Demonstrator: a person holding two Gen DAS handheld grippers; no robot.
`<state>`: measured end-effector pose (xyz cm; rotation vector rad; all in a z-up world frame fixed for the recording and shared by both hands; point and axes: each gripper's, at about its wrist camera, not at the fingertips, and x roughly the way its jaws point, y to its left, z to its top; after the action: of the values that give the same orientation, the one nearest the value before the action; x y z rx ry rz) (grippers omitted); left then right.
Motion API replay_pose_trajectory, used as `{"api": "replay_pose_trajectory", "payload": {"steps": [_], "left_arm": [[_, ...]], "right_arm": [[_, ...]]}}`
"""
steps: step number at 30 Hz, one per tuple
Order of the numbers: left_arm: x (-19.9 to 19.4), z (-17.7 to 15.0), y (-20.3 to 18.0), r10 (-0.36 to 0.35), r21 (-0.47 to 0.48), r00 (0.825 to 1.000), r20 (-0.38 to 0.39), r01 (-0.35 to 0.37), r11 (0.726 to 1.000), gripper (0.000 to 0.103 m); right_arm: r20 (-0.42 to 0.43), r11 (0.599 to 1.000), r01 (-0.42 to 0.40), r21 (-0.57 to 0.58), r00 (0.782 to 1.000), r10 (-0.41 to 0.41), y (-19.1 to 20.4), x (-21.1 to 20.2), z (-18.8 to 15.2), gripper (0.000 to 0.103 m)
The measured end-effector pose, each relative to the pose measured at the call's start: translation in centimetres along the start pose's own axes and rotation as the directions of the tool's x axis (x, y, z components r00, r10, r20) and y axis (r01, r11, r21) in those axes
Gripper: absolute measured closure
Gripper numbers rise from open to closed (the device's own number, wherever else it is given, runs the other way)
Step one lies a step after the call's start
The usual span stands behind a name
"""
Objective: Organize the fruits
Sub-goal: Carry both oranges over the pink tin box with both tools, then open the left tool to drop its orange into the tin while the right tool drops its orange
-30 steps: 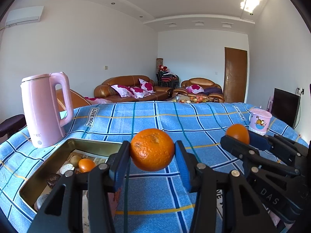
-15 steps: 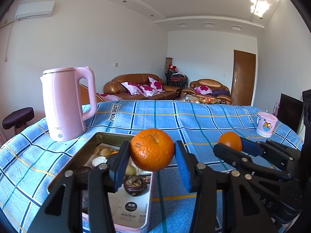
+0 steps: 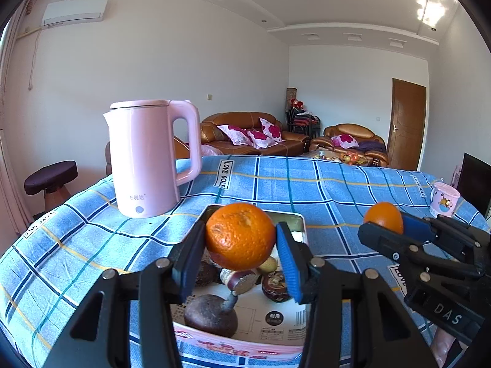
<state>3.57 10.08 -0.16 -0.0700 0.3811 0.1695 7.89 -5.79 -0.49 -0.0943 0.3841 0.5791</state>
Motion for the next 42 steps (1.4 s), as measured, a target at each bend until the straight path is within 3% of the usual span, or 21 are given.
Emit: {"api": "replay_pose_trajectory", "payload": {"steps": [15, 42], "left_arm": [[0.4, -0.5, 3.2, 0.048, -0.012, 0.998, -0.051, -0.048, 0.999, 0.054], [2.6, -2.0, 3.7, 0.023, 0.017, 0.983, -0.182, -0.020, 1.000, 0.054]], "right_arm": [[-0.029, 0.997, -0.054, -0.052, 0.998, 0.053, 3.4, 1.9, 0.3, 0.065], [-0.178, 0.996, -0.073, -0.057, 0.982, 0.062, 5.3, 6.8, -1.1, 0.065]]}}
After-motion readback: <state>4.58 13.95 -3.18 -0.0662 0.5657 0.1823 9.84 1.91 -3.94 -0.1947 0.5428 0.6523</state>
